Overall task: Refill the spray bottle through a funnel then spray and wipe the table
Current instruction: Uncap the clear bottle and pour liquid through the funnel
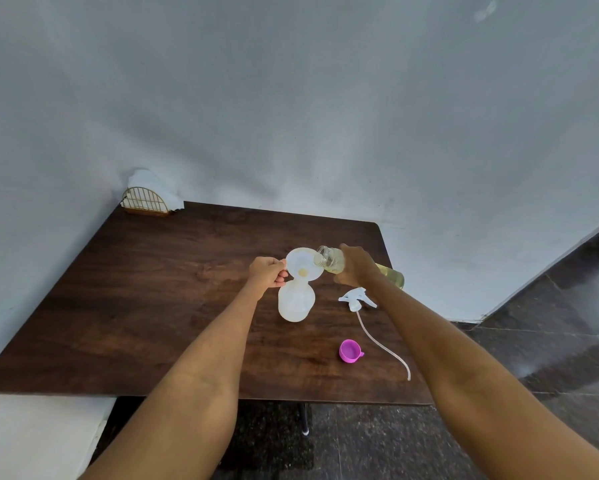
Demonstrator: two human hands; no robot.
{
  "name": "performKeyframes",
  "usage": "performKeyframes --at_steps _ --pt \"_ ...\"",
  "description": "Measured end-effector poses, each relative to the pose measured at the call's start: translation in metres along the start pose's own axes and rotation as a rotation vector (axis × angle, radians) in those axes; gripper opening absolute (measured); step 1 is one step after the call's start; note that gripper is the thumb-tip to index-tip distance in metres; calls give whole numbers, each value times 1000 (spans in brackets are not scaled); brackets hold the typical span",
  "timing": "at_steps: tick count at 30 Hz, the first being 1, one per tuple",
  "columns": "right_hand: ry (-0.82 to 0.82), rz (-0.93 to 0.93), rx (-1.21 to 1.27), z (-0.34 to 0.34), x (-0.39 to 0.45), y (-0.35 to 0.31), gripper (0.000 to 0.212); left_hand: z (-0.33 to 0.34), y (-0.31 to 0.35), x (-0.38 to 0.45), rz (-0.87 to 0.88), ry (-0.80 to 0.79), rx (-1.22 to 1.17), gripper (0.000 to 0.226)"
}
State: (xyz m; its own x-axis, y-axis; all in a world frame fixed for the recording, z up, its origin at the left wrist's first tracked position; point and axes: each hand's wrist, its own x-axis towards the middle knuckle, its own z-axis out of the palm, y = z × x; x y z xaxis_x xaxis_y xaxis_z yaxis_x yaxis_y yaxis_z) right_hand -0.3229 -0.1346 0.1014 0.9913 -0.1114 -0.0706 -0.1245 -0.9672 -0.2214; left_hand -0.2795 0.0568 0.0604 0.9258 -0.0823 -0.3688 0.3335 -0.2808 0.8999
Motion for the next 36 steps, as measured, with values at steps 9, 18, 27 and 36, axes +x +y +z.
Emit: performKeyframes --at_steps 9,18,27,36 --pt "-29 -8 -26 -1 -1 1 47 0 2 -2 -8 -1 -3 20" --pt "-24 -26 -27 -3 0 -1 47 0 2 -3 -9 4 -3 21" --pt "-34 -34 -41 -1 1 -4 48 0 1 -4 -11 -10 -13 21" --pt "-32 -38 -29 -1 1 -4 47 0 4 -2 -8 -13 -2 22"
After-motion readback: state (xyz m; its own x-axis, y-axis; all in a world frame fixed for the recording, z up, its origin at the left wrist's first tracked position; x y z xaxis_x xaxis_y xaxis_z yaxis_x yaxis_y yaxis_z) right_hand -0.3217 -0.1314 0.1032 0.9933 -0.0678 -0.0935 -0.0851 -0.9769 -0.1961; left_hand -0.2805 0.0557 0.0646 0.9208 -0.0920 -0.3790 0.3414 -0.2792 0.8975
